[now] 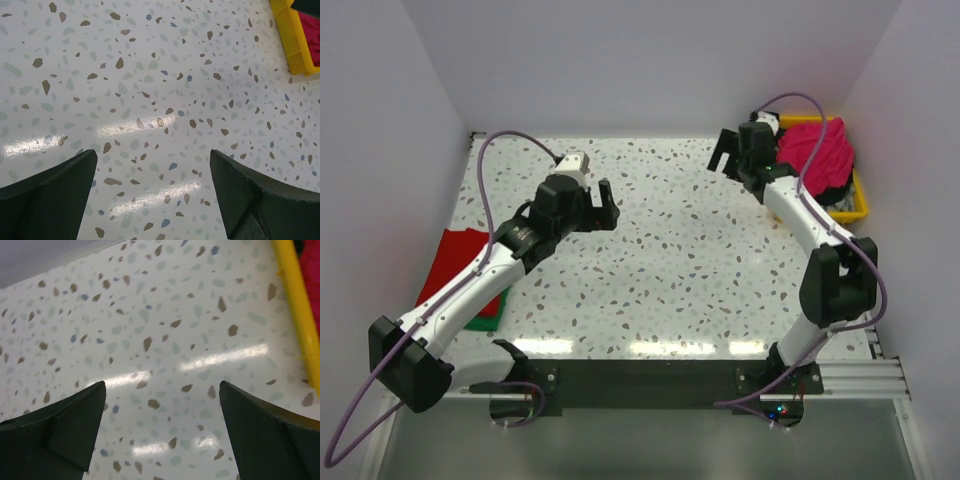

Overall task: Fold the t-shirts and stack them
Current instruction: Grab the tshirt from the pile

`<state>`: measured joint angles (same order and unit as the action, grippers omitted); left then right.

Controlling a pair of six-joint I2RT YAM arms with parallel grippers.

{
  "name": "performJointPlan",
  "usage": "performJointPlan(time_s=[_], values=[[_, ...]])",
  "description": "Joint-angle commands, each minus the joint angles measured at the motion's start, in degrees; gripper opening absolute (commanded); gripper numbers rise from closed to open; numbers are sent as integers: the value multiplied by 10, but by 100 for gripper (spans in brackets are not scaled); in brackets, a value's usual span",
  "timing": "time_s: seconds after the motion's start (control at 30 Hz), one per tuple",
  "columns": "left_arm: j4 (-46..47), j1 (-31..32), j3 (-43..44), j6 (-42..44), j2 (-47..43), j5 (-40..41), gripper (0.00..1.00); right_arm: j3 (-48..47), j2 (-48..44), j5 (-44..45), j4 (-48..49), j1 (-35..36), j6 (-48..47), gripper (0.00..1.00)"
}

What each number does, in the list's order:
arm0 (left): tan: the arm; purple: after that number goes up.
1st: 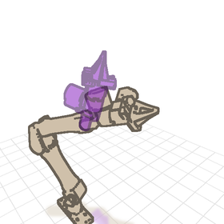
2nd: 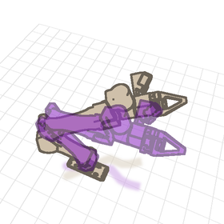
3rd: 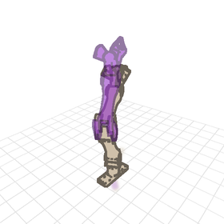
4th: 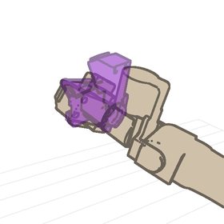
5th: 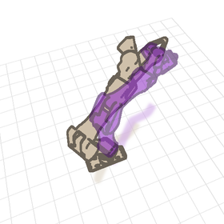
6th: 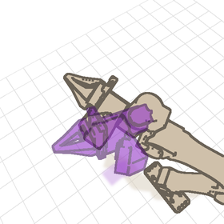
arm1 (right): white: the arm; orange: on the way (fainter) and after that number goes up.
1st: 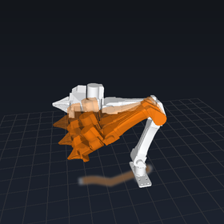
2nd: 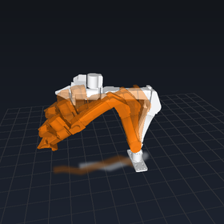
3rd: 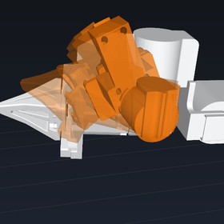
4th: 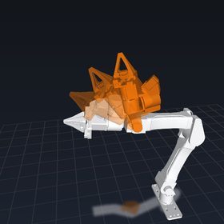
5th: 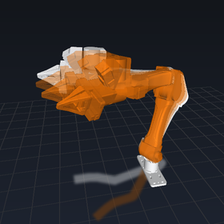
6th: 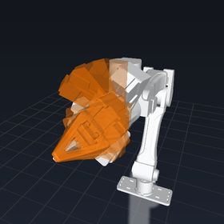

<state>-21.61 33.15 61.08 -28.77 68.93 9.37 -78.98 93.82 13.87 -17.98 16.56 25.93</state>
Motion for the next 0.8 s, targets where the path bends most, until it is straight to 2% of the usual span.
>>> performJointPlan(time_s=[0.0, 0.13, 0.23, 0.37, 0.57, 0.77], values=[[-15, 0, 18, 21, 1, 30, 100, -64, 56, 14, -1, -96, 10, 98], [-14, -1, 12, 23, -2, 34, 100, -128, 117, 21, -17, -164, 19, 97], [-12, -1, 6, 23, -2, 31, 100, -144, 151, 22, -15, -224, 33, 96], [-11, -1, 2, 23, -1, 16, 100, -148, 181, 14, 7, -267, 65, 93], [-12, -1, 2, 24, -5, 14, 100, -132, 199, 19, 81, -293, 91, 90], [-14, -1, 1, 23, -4, 13, 100, -149, 221, 70, 110, -297, 70, 90]])
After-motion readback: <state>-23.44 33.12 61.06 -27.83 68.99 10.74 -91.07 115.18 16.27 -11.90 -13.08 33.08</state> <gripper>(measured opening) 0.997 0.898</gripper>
